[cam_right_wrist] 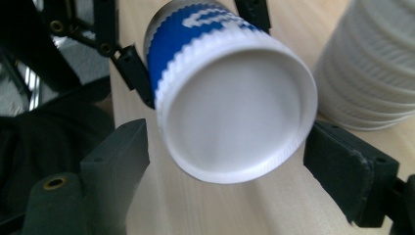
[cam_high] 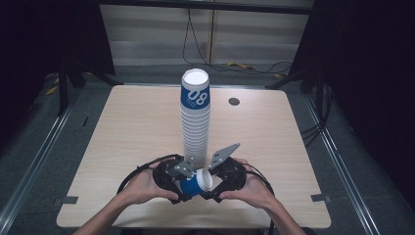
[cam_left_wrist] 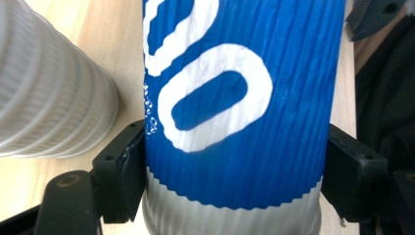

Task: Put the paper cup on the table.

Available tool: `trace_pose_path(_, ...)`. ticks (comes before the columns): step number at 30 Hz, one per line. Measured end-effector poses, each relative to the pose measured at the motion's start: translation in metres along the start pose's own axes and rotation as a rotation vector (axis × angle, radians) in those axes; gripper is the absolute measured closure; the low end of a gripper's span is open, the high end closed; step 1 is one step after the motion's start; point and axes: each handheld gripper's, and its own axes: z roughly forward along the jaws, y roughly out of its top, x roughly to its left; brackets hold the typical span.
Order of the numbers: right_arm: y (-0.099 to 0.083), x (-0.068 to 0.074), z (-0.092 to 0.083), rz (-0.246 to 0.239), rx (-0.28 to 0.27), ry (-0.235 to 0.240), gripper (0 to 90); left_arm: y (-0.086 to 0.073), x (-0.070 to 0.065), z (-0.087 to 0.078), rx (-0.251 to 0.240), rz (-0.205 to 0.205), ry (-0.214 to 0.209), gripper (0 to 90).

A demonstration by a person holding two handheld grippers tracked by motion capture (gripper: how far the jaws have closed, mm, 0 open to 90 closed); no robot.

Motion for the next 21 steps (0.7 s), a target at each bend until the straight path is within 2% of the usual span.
trace_pose_path(5, 0.001, 0.004, 0.008, -0.032, 0.059, 0.005, 15.4, 0.002, -0.004, 0.003, 0.008, 0.010, 0.000, 22.3)
trace_pose_path(9, 0.002, 0.009, 0.010, -0.058, 0.055, 0.007, 15.6, 0.001, -0.007, 0.009, 0.020, 0.007, 0.004, 22.3)
trace_pose_path(12, 0.003, 0.009, 0.009, -0.054, 0.059, 0.015, 16.6, 0.001, -0.009, 0.010, 0.017, 0.021, 0.004, 22.3)
trace_pose_path(14, 0.003, 0.008, 0.010, -0.053, 0.057, 0.024, 16.8, 0.001, -0.011, 0.011, 0.034, 0.028, -0.011, 22.3)
trace_pose_path(16, 0.003, 0.008, 0.011, -0.054, 0.061, 0.016, 16.8, 0.001, -0.012, 0.012, 0.035, 0.026, -0.012, 22.3)
trace_pose_path(18, 0.003, 0.008, 0.013, -0.057, 0.066, 0.029, 18.5, 0.003, -0.014, 0.012, 0.036, 0.045, -0.024, 22.3)
trace_pose_path(21, 0.003, 0.010, 0.012, -0.068, 0.059, 0.042, 26.8, 0.004, -0.016, 0.008, 0.025, 0.065, -0.002, 22.2)
